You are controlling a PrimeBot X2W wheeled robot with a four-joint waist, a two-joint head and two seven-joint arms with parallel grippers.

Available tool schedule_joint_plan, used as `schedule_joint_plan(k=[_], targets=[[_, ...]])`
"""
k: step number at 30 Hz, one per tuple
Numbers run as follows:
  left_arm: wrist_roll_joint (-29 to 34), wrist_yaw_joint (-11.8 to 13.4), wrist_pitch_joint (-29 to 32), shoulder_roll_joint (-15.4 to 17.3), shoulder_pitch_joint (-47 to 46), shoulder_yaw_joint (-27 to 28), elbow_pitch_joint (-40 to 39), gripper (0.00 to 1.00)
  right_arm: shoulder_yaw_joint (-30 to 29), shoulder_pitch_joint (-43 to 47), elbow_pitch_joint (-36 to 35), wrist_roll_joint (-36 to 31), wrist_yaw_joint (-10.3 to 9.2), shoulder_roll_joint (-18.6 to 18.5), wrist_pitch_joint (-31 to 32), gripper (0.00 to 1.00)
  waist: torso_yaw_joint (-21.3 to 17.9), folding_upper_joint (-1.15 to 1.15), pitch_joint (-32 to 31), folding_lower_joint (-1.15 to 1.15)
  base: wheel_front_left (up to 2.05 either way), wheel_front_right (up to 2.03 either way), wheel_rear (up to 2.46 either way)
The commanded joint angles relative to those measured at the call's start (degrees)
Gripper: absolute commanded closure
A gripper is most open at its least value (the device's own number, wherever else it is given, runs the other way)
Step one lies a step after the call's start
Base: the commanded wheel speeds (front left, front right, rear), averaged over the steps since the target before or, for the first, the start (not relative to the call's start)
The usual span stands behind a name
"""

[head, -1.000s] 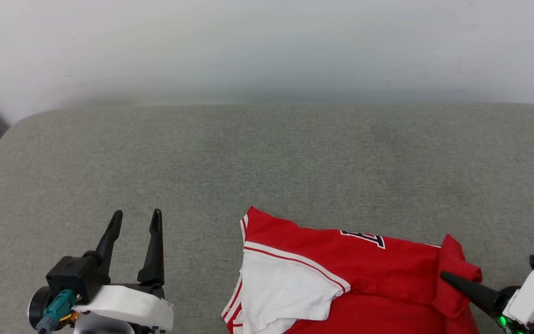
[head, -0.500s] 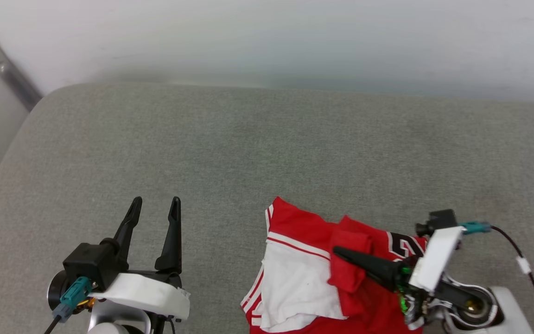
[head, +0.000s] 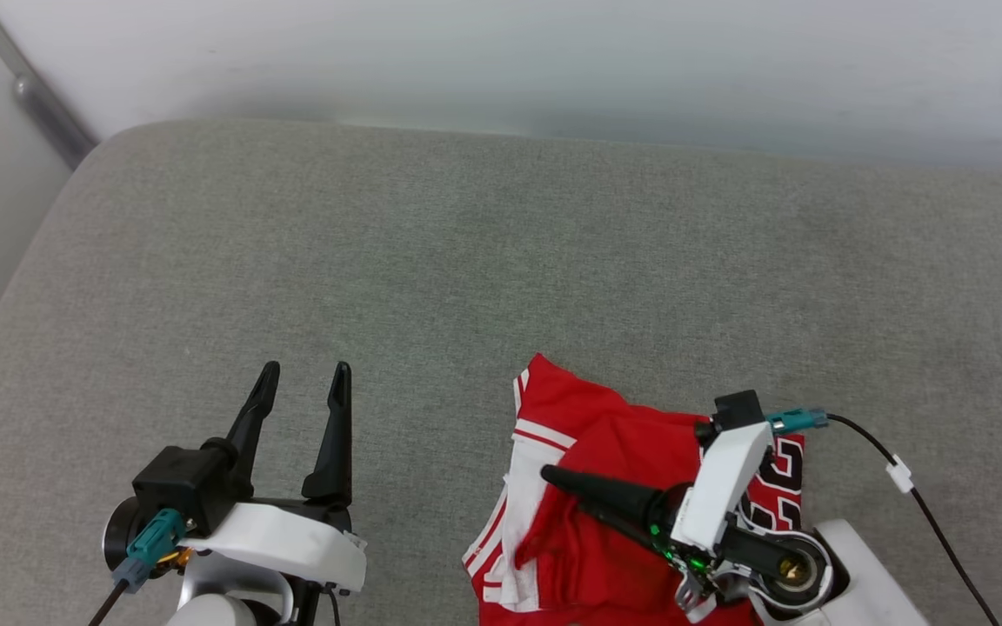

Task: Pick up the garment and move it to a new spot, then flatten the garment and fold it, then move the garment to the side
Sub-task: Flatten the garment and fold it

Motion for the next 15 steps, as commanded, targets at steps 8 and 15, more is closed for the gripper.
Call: schedule_joint_plan(k=[8,15], targets=[[0.0,-0.2,-0.3,0.4,-0.4,0.2,1.0,0.0,5.7,-3.1,-6.7,-7.2,0.0,-2.8,-7.1,0.0,-1.7,0.0,-1.1,0.0,0.0,0.0,0.0],[-0.5,0.7,-0.3,0.6,1.4,0.5,1.0,0.0,11.5,-4.5,-6.8,-30.1,0.0,-11.5,-22.4,0.0,-4.0,0.0,-3.0,0.0,0.0,0.0,0.0]])
